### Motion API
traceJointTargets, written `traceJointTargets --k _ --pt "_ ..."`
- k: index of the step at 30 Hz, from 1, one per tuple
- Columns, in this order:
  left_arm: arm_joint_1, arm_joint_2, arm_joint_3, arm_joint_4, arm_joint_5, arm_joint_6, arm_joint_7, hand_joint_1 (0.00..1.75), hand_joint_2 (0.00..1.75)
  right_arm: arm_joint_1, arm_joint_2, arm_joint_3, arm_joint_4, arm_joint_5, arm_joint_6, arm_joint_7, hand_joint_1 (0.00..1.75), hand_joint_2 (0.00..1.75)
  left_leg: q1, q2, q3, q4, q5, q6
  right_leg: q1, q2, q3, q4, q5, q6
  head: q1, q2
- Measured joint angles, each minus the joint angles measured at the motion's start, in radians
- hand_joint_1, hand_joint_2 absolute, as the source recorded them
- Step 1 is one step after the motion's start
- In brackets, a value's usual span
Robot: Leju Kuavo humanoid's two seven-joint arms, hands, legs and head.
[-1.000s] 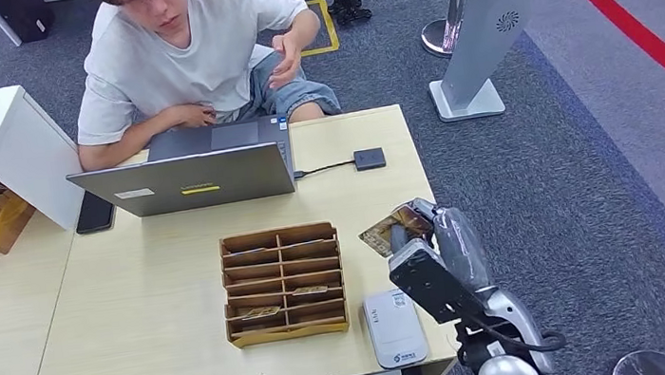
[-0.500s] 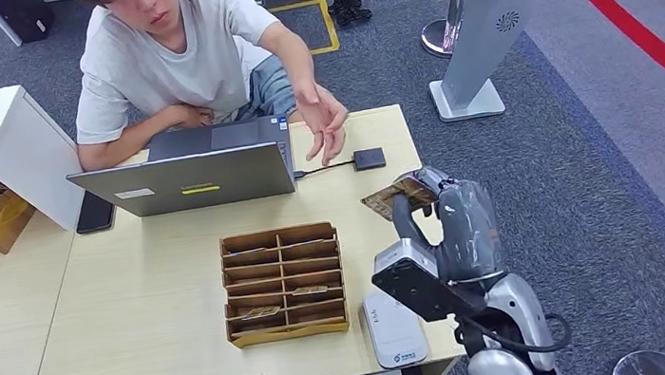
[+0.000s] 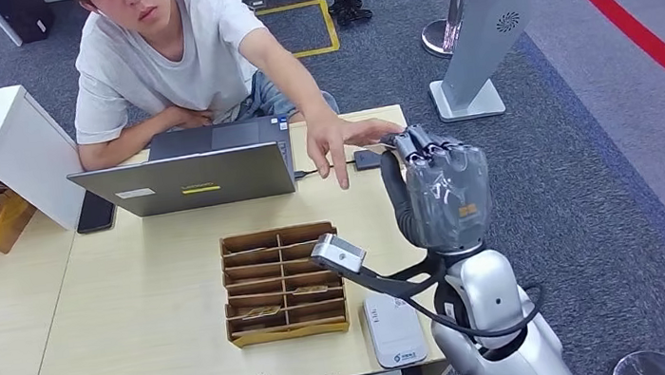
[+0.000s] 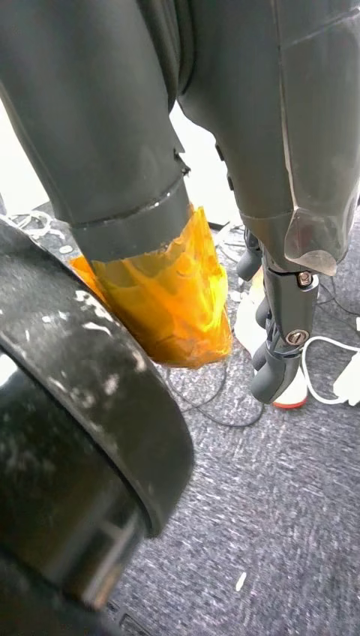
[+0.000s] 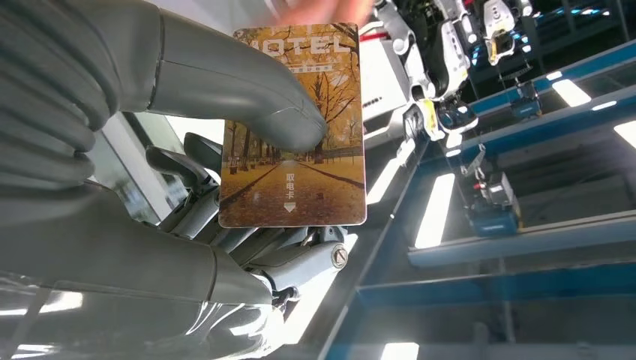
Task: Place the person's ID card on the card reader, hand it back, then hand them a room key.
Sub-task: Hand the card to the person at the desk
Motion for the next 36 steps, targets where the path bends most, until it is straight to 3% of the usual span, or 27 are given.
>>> traceJointTargets --k 9,10,13,14,21,25,32,36 --pt "-0.010 -0.003 -0.008 -0.001 -0.011 -0.013 0.001 0.00 0.00 -0.060 -0.001 0.036 0.134 0.044 0.008 0.024 1.69 1.75 0.000 0.000 0.000 0.000 0.000 0.000 0.000 0.000 0.000 0.000 0.000 0.000 0.000 0.000" --pt "-0.011 -0.003 -0.009 -0.001 -0.012 -0.014 0.001 0.00 0.00 -0.064 -0.001 0.040 0.148 0.044 0.011 0.026 1.53 1.75 0.000 0.000 0.000 0.000 0.000 0.000 0.000 0.000 0.000 0.000 0.000 0.000 0.000 0.000" --pt "-0.012 -0.003 -0.011 -0.001 -0.014 -0.016 0.001 0.00 0.00 -0.073 -0.003 0.052 0.192 0.044 0.022 0.028 0.31 1.75 0.000 0.000 0.000 0.000 0.000 0.000 0.000 0.000 0.000 0.000 0.000 0.000 0.000 0.000" --pt "-0.012 -0.003 -0.012 -0.001 -0.015 -0.017 0.001 0.00 0.00 -0.075 -0.004 0.056 0.206 0.044 0.026 0.028 0.03 1.75 0.000 0.000 0.000 0.000 0.000 0.000 0.000 0.000 0.000 0.000 0.000 0.000 0.000 0.000" --pt "-0.013 -0.002 -0.022 -0.001 -0.016 -0.018 0.001 0.00 0.00 -0.081 -0.007 0.076 0.265 0.039 0.069 0.040 0.00 1.75 0.000 0.000 0.000 0.000 0.000 0.000 0.000 0.000 0.000 0.000 0.000 0.000 0.000 0.000" --pt "-0.013 -0.002 -0.024 -0.001 -0.016 -0.018 0.001 0.00 0.00 -0.081 -0.007 0.078 0.277 0.035 0.077 0.043 0.00 0.00 0.000 0.000 0.000 0.000 0.000 0.000 0.000 0.000 0.000 0.000 0.000 0.000 0.000 0.000" --pt "-0.013 -0.002 -0.024 -0.001 -0.015 -0.016 0.003 0.00 0.00 -0.076 -0.011 0.078 0.273 0.000 0.071 0.042 0.00 0.00 0.000 0.000 0.000 0.000 0.000 0.000 0.000 0.000 0.000 0.000 0.000 0.000 0.000 0.000" --pt "-0.012 -0.002 -0.024 -0.001 -0.008 -0.012 0.003 0.00 0.00 -0.049 -0.014 0.071 0.235 -0.117 0.037 -0.005 0.00 0.00 0.000 0.000 0.000 0.000 0.000 0.000 0.000 0.000 0.000 0.000 0.000 0.000 0.000 0.000"
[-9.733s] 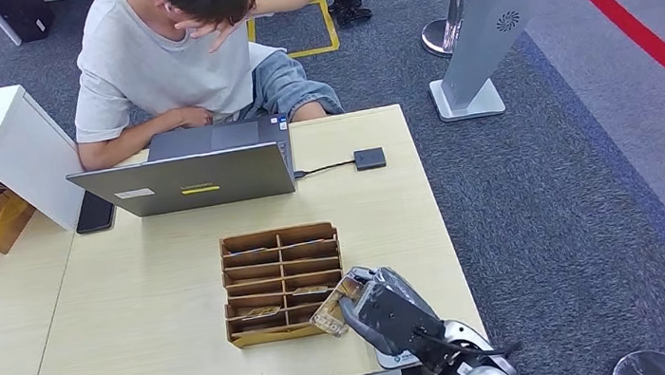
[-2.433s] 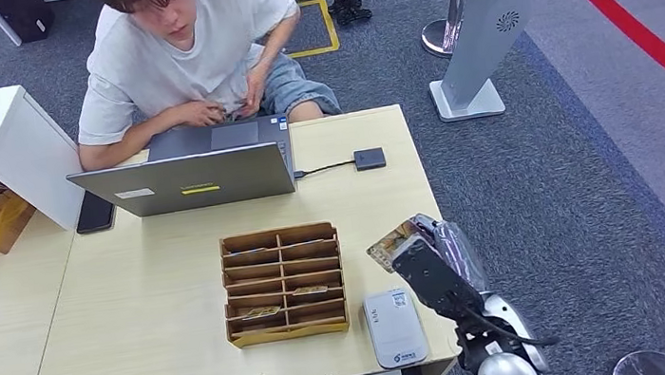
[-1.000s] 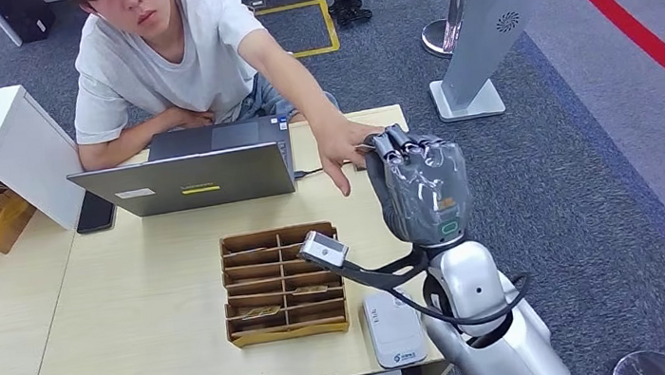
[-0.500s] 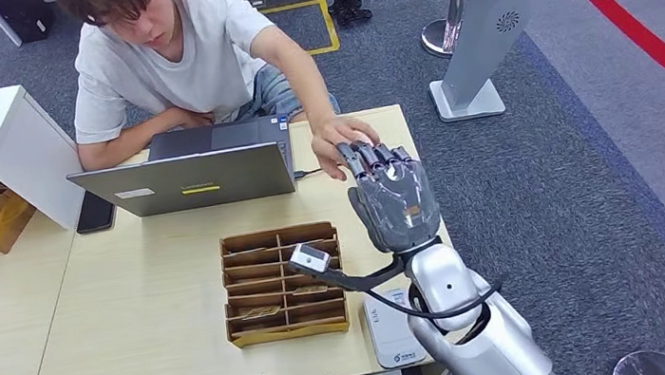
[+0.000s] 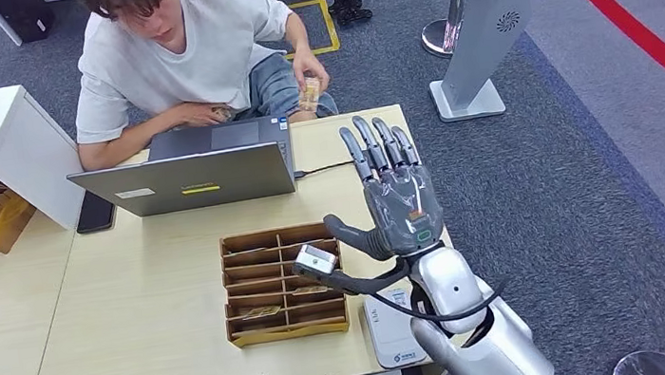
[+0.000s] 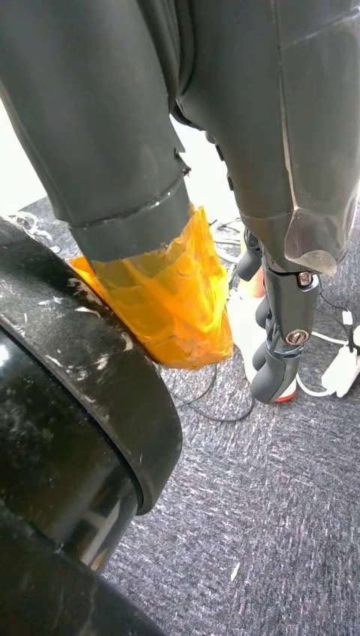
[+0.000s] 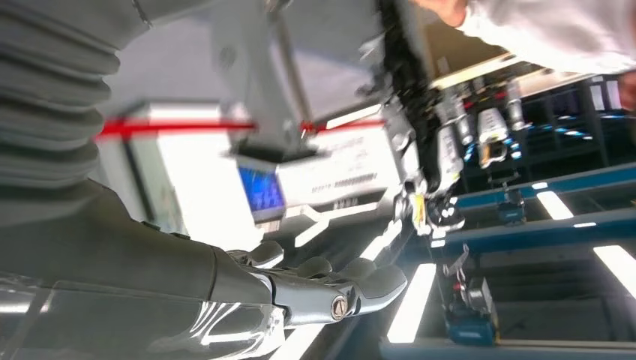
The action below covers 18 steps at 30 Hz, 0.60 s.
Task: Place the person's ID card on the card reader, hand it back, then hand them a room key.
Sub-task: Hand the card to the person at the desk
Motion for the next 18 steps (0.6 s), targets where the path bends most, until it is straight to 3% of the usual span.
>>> traceJointTargets --k 6,11,18 --pt "0.003 0.000 0.000 0.000 0.015 0.008 0.000 0.00 0.00 0.087 -0.004 -0.039 -0.139 -0.238 -0.026 -0.103 0.00 0.00 0.000 0.000 0.000 0.000 0.000 0.000 0.000 0.000 0.000 0.000 0.000 0.000 0.000 0.000" --pt "0.007 0.001 0.000 0.000 0.028 0.010 0.000 0.00 0.00 0.180 -0.006 -0.090 -0.267 -0.528 -0.021 -0.237 0.00 0.00 0.000 0.000 -0.001 0.000 0.000 0.000 0.000 -0.001 0.000 0.000 0.000 0.000 0.000 0.000" --pt "0.008 0.002 0.001 0.000 0.031 0.008 0.000 0.00 0.00 0.262 -0.008 -0.133 -0.384 -0.708 0.055 -0.337 0.00 0.00 0.000 0.000 0.000 0.000 0.000 0.000 0.000 -0.001 0.000 0.000 0.000 0.000 0.000 0.000"
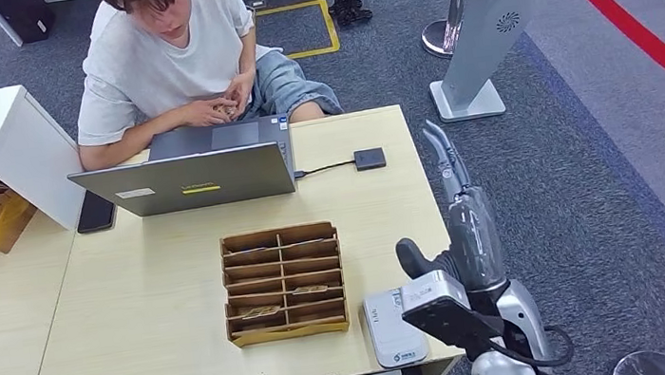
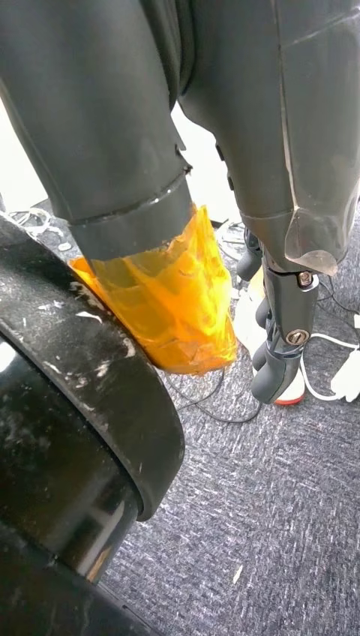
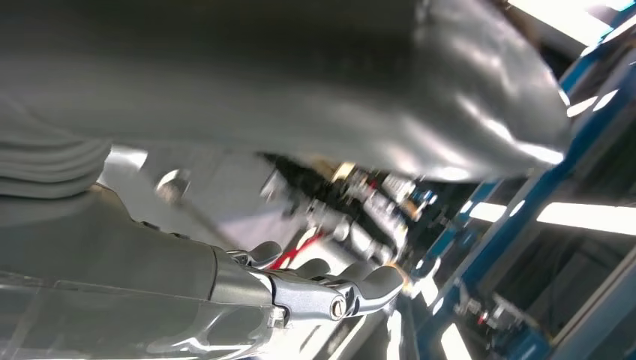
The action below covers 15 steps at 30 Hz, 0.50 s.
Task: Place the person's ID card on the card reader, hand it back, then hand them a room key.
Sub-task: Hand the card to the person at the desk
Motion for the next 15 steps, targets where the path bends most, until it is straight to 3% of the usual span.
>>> traceJointTargets --k 15 --pt "-0.001 0.000 0.006 0.000 0.006 -0.003 0.004 0.00 0.00 0.095 0.000 0.016 -0.087 -0.131 0.072 -0.075 0.00 0.00 0.000 0.000 0.000 0.000 0.000 0.000 0.000 0.000 0.000 0.000 0.000 0.000 0.000 0.000"
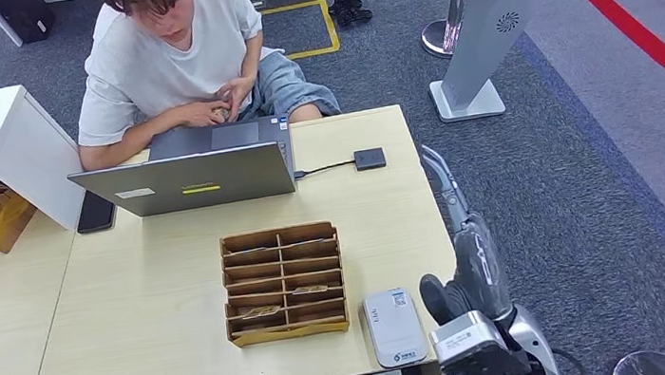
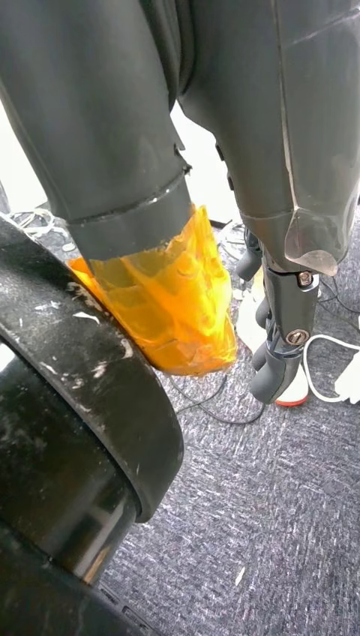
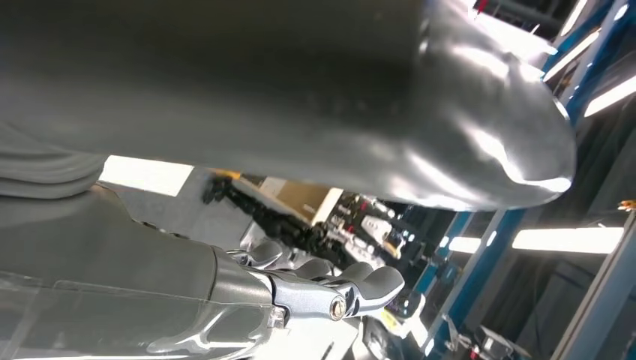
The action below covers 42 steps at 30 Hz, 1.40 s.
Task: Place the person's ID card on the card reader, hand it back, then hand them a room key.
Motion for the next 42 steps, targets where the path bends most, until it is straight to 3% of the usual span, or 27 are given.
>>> traceJointTargets --k 13,20,25,42 --pt "-0.002 0.000 0.001 0.000 -0.009 -0.006 0.000 0.00 0.00 0.006 -0.016 0.018 0.039 -0.076 -0.004 -0.052 0.00 0.00 0.000 0.000 0.000 0.000 0.000 0.000 0.000 0.000 0.000 0.000 0.000 0.000 0.000 0.000" --pt "-0.010 0.000 0.001 0.000 -0.036 -0.032 -0.004 0.00 0.00 0.037 -0.018 -0.005 0.093 -0.234 0.113 -0.172 0.00 0.00 0.000 0.000 0.000 0.000 0.000 0.000 0.000 0.000 0.000 0.000 0.000 0.000 0.000 0.000" --pt "-0.013 0.000 0.001 -0.001 -0.043 -0.038 -0.004 0.00 0.00 0.054 -0.017 -0.047 0.154 -0.278 0.148 -0.207 0.00 0.00 0.000 0.000 0.000 0.000 0.000 0.000 0.000 0.000 0.000 0.000 0.000 0.000 0.000 0.000" --pt "-0.016 0.000 0.001 -0.001 -0.054 -0.036 0.000 0.00 0.00 0.069 -0.017 -0.078 0.247 -0.316 0.164 -0.216 0.00 0.00 0.000 0.000 0.000 0.000 0.000 0.000 0.000 0.000 0.000 0.000 0.000 0.000 0.000 0.000"
